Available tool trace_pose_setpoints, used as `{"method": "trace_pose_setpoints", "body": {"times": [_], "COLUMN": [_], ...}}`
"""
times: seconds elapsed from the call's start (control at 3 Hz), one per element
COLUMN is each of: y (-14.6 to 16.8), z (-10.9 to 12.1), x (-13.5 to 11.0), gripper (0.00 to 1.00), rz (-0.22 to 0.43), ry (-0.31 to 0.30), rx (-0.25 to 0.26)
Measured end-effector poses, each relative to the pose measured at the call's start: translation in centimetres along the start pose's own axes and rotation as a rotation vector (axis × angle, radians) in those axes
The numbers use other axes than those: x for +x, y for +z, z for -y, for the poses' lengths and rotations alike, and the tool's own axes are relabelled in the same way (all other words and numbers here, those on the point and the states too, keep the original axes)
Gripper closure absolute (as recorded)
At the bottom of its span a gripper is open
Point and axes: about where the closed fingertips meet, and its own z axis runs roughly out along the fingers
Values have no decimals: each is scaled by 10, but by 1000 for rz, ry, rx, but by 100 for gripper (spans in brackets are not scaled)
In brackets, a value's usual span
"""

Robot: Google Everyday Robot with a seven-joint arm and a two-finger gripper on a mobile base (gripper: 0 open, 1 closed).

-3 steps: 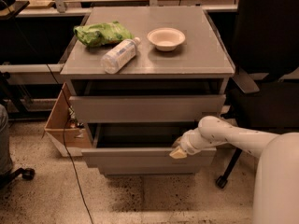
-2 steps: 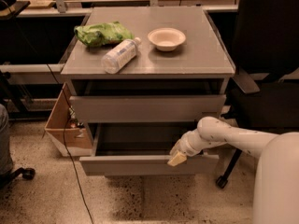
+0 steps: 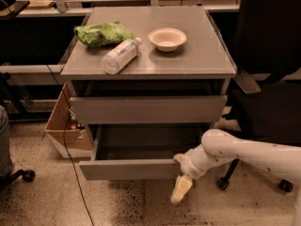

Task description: Open middle drawer

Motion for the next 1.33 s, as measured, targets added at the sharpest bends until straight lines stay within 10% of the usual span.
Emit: {"method": "trace_pose_setpoints", "body": {"times": [0.67,1.33], "y": [-6,-17], "z": [-124,-119], "x": [7,4], "gripper": [0,0], "rz": [-34,-49], "ry": [-3,-41], "rx": [-195,-150]}}
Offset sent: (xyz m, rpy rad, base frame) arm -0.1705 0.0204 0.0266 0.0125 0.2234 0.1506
